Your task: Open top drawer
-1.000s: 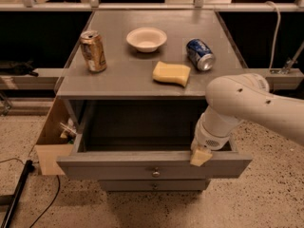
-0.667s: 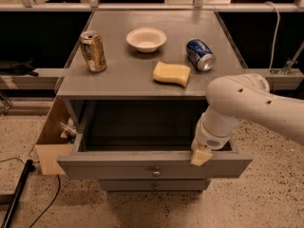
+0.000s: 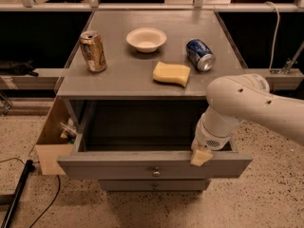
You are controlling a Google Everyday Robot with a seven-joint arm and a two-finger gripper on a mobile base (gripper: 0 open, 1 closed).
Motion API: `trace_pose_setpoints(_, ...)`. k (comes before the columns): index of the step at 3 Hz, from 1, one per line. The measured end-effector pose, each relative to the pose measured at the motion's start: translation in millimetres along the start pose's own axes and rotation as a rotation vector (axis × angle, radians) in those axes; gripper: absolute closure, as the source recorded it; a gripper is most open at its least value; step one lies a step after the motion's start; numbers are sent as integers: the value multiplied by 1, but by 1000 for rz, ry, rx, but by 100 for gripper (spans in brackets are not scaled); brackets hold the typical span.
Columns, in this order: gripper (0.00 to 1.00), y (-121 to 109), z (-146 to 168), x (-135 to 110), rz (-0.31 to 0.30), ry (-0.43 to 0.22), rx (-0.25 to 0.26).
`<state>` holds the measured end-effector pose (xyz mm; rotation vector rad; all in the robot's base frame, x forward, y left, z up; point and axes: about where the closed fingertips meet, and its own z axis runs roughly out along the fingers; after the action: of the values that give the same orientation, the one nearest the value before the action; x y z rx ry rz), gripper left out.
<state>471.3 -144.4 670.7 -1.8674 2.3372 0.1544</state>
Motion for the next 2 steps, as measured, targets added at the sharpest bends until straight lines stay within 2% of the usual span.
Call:
trace_pose_setpoints(1, 47, 0, 0, 0, 0, 0, 0)
trace_pose_setpoints(2, 68, 0, 0, 0, 0, 0, 0)
